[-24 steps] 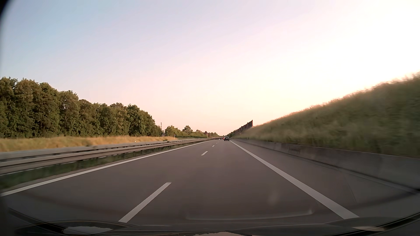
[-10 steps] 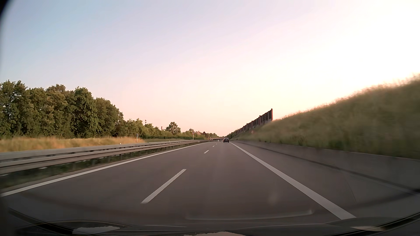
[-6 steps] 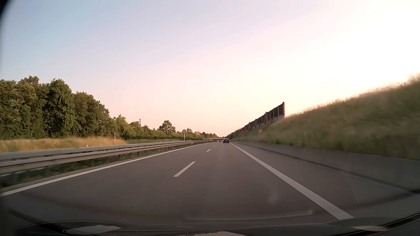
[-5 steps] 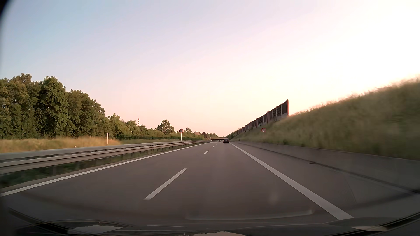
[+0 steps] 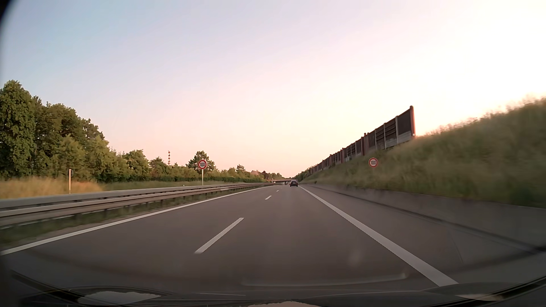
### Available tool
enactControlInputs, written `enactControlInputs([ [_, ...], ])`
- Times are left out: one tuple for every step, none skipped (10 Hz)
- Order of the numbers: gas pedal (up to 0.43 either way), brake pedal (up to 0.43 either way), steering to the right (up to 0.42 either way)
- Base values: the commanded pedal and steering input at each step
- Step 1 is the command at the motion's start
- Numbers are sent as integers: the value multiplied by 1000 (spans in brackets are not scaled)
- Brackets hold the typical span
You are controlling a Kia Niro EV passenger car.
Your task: Follow the waypoints while adhering to traffic rules and regulations
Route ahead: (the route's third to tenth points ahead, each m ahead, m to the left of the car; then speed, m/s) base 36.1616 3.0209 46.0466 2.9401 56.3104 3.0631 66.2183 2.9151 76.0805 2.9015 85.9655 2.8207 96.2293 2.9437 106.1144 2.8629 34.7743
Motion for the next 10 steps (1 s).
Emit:
enactControlInputs([
  [157, 18, -1],
  [138, 18, -1],
  [130, 18, -1],
  [130, 12, -1],
  [130, 18, -2],
  [130, 18, -1],
  [130, 18, -1],
  [130, 18, -2],
  [138, 18, -2],
  [138, 18, -1],
])
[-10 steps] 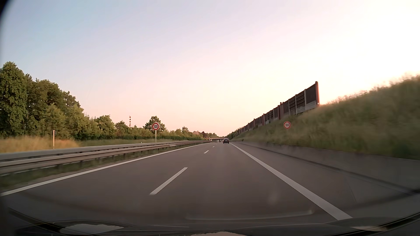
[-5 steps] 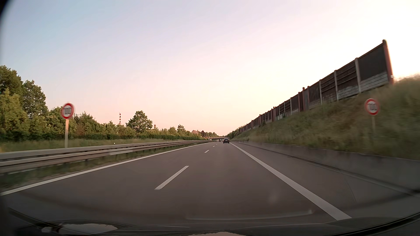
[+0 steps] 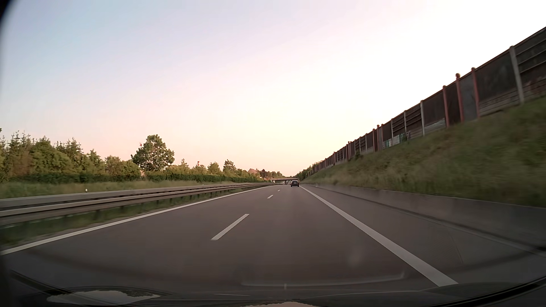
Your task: Follow the waypoints while adhering to traffic rules and regulations
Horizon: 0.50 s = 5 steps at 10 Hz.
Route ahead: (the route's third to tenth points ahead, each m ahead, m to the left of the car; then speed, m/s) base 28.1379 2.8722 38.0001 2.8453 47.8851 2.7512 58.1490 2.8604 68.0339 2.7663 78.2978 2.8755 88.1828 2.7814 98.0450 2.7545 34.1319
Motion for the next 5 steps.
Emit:
enactControlInputs([
  [138, 12, -1],
  [138, 18, -1],
  [138, 18, -1],
  [138, 18, -1],
  [150, 18, -1],
])
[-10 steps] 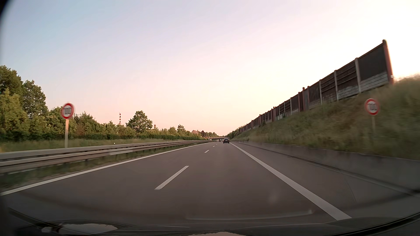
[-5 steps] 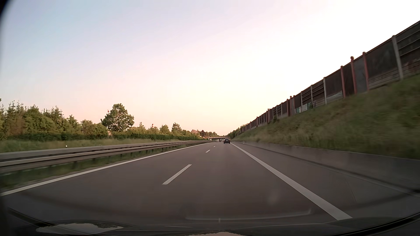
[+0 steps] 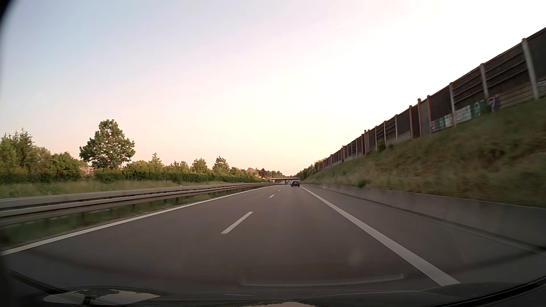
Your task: Follow the waypoints while adhering to traffic rules and regulations
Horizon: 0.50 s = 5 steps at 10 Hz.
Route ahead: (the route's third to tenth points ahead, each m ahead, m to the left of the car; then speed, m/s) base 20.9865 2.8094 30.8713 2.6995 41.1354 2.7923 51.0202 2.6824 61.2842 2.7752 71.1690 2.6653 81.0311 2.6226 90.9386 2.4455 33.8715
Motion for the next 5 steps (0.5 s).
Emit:
enactControlInputs([
  [169, 18, -1],
  [189, 18, -1],
  [189, 18, -1],
  [197, 18, -1],
  [209, 18, -1],
])
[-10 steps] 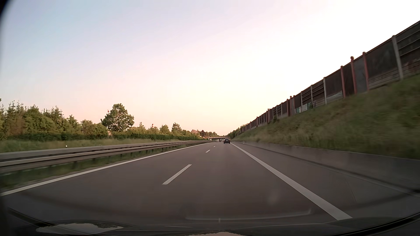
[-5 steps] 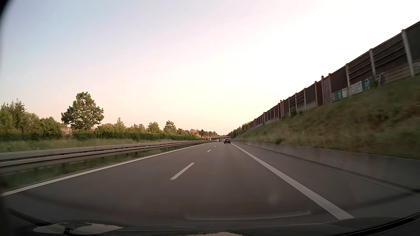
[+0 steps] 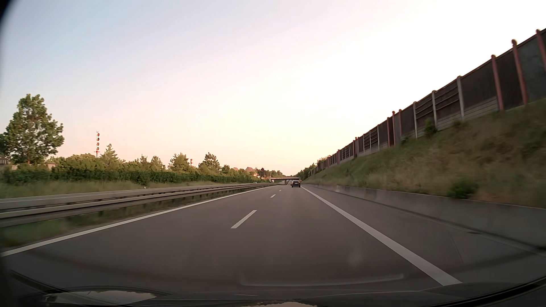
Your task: Follow the waypoints while adhering to traffic rules and regulations
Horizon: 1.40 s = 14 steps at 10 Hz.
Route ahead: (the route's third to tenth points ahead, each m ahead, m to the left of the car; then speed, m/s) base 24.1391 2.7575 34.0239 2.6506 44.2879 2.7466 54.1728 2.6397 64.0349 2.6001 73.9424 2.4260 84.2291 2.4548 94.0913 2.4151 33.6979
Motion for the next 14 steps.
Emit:
enactControlInputs([
  [209, 12, 0],
  [228, 12, 0],
  [248, 12, 0],
  [260, 18, -1],
  [260, 18, 0],
  [260, 18, 0],
  [260, 18, 0],
  [260, 18, 0],
  [260, 18, 0],
  [260, 18, 0],
  [260, 18, 0],
  [260, 18, 0],
  [260, 18, 0],
  [260, 18, 0],
])
